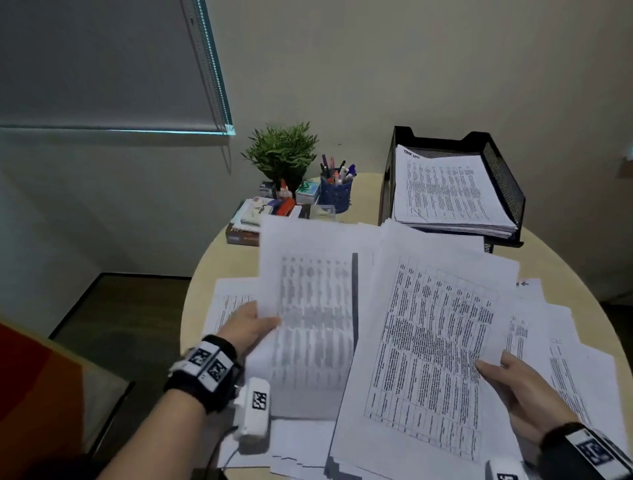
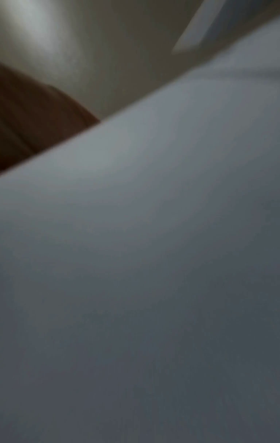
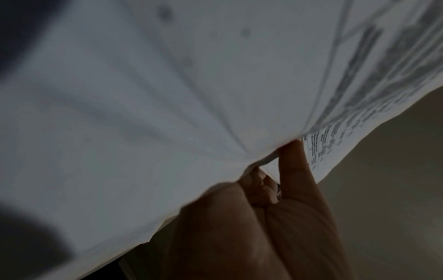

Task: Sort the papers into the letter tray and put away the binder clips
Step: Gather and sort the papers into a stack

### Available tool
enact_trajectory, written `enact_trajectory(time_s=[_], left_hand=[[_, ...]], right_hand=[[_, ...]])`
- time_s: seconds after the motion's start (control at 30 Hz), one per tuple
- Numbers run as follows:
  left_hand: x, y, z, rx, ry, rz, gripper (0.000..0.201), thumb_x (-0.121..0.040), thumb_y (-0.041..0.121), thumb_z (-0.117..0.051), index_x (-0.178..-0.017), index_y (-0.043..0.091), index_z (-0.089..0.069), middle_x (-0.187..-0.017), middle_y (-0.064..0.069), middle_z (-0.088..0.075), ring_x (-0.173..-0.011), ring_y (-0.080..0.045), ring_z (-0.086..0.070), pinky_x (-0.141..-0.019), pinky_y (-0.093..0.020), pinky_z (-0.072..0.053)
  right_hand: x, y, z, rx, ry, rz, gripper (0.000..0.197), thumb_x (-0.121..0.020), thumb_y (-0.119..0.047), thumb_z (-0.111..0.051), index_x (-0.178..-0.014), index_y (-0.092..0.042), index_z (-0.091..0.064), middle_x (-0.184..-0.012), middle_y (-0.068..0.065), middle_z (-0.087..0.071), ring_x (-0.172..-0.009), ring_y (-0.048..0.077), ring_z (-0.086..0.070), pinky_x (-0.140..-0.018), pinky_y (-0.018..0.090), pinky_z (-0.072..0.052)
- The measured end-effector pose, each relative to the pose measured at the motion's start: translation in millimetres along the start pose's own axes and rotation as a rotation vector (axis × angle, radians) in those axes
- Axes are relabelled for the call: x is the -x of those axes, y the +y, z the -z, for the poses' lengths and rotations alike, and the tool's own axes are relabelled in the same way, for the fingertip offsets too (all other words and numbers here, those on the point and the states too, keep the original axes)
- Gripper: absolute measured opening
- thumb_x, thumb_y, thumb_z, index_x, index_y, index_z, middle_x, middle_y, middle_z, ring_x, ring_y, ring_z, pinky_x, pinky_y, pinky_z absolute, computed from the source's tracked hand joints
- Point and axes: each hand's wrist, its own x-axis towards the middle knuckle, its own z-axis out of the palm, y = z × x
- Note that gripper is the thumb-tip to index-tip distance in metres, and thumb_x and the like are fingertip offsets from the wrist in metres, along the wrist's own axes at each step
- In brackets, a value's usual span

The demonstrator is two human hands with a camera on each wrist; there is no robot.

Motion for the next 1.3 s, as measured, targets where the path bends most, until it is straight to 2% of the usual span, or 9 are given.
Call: enact_trajectory(time_s=[0.17,0.33,0.53,0.63,0.73,0.93,1.07,1.2,1.3], left_hand=[[11,-18,-64,-0.093,-0.177,0.102,0.031,-0.095,0.017,-0.050,-0.123,0.005,-0.052,-0.118,-0.001,-0.060,-0.105,-0.020,-0.060,-0.091,-0.031,-0.047],[20,-20,-95,-0.099,-0.176,0.091,0.036,-0.090,0.033,-0.058,-0.122,0.026,-0.042,-0.129,0.013,-0.045,-0.115,-0.007,-0.043,-0.102,-0.026,-0.035],[20,-25,-116,0.033,-0.323,0.054,0.039,-0.083,0.013,-0.070,-0.118,0.019,-0.054,-0.112,0.008,-0.062,-0.107,-0.013,-0.059,-0.091,-0.019,-0.048],[12,-27,-116,-0.107,-0.067,0.022,0.041,-0.086,0.027,-0.065,-0.123,0.025,-0.048,-0.108,0.014,-0.051,-0.119,-0.017,-0.051,-0.100,-0.027,-0.041],[-1,-29,-100,-0.480,0.236,0.034,0.056,-0.083,0.035,-0.063,-0.131,0.011,-0.046,-0.130,-0.005,-0.048,-0.125,-0.025,-0.044,-0.104,-0.035,-0.039],[-22,-29,-84,-0.300,0.150,0.172,0.061,-0.086,0.012,-0.059,-0.140,0.002,-0.032,-0.138,-0.014,-0.046,-0.118,-0.025,-0.052,-0.090,-0.024,-0.043],[-19,-30,-90,-0.038,0.116,0.153,0.008,-0.087,0.005,-0.061,-0.084,0.009,-0.055,-0.082,-0.009,-0.061,-0.063,-0.012,-0.050,-0.046,-0.004,-0.042],[-22,-41,-89,-0.012,0.045,0.127,0.005,-0.080,0.006,-0.065,-0.083,0.003,-0.066,-0.074,-0.009,-0.062,-0.078,-0.026,-0.062,-0.078,-0.029,-0.055],[-26,-40,-78,-0.062,0.146,0.124,0.034,-0.088,0.002,-0.053,-0.059,0.019,-0.050,-0.056,0.002,-0.050,-0.056,-0.016,-0.048,-0.054,-0.021,-0.037]], right_hand=[[-18,29,8,0.066,0.068,-0.067,0.026,-0.092,0.007,-0.046,-0.116,0.005,-0.055,-0.104,0.017,-0.068,-0.090,0.025,-0.067,-0.072,0.029,-0.059],[-22,41,12,0.077,0.075,-0.094,0.033,-0.091,0.002,-0.050,-0.125,0.002,-0.052,-0.125,0.022,-0.060,-0.120,0.037,-0.052,-0.108,0.053,-0.033],[-27,43,7,0.143,0.010,-0.050,0.041,-0.086,0.015,-0.049,-0.122,-0.003,-0.054,-0.115,0.015,-0.067,-0.111,0.032,-0.060,-0.099,0.043,-0.045],[-29,50,4,0.134,0.037,-0.015,0.050,-0.084,0.024,-0.041,-0.126,-0.003,-0.050,-0.118,0.014,-0.065,-0.111,0.031,-0.059,-0.095,0.036,-0.049],[-31,59,10,0.098,0.059,0.002,0.055,-0.085,0.024,-0.039,-0.132,-0.002,-0.044,-0.124,0.019,-0.059,-0.115,0.035,-0.055,-0.108,0.046,-0.034],[-33,62,14,0.111,0.086,-0.015,0.039,-0.087,0.020,-0.044,-0.124,0.009,-0.045,-0.115,0.025,-0.057,-0.095,0.033,-0.056,-0.090,0.036,-0.042],[-36,64,14,0.093,0.117,-0.031,0.040,-0.086,0.021,-0.045,-0.125,0.010,-0.045,-0.118,0.026,-0.057,-0.099,0.035,-0.055,-0.084,0.030,-0.044],[-37,64,16,0.075,0.108,-0.033,0.041,-0.086,0.022,-0.044,-0.124,0.008,-0.045,-0.111,0.021,-0.058,-0.097,0.031,-0.056,-0.094,0.037,-0.042],[-39,64,16,0.085,0.103,-0.034,0.041,-0.086,0.023,-0.042,-0.124,0.007,-0.045,-0.112,0.021,-0.059,-0.102,0.035,-0.056,-0.107,0.043,-0.033]])
